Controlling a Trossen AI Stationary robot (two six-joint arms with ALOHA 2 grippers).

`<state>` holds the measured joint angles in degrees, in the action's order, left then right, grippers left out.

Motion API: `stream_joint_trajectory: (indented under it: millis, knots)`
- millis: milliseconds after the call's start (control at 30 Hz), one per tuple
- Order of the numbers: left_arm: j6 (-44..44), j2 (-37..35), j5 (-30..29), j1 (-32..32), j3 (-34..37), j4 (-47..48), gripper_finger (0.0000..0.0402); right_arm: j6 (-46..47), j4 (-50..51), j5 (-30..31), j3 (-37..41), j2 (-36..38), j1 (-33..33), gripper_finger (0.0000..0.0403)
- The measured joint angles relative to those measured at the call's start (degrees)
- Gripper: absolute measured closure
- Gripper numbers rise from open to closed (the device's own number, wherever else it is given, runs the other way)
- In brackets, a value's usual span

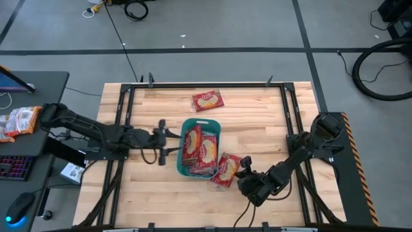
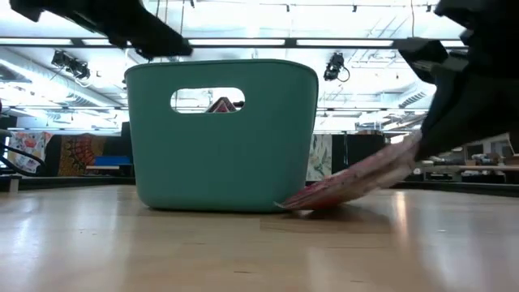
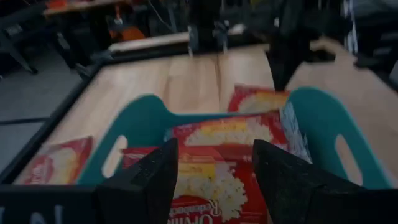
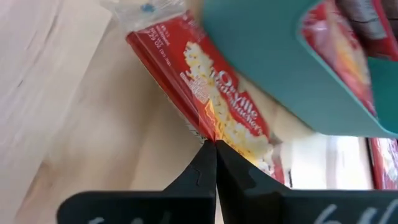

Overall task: Sort popcorn bags into baskets
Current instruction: Put the red popcorn bag into the green bin

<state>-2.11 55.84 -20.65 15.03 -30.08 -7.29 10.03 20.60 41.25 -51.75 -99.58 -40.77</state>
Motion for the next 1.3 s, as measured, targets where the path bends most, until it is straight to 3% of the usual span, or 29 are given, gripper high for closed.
stream_joint_trajectory:
  millis: [433,667,1000,1300]
  knots:
    - [-1.54,12.02,1.68,-0.04,-8.72,-0.57,0.0193,2.22,0.63,0.77,-0.04,2.31,0.66,0.0402]
    - [0.17,22.92,3.81,0.36,-16.62,0.04,0.0193,10.04,2.26,0.00,-0.07,4.41,3.33,0.0402]
    - [-1.53,36.32,11.90,0.98,-27.36,0.19,0.0193,7.61,0.35,-0.15,-0.09,6.80,4.67,0.0401]
    - [-3.58,37.21,11.77,0.98,-29.64,4.48,0.0193,1.99,4.11,-12.70,0.44,5.40,5.21,0.0325]
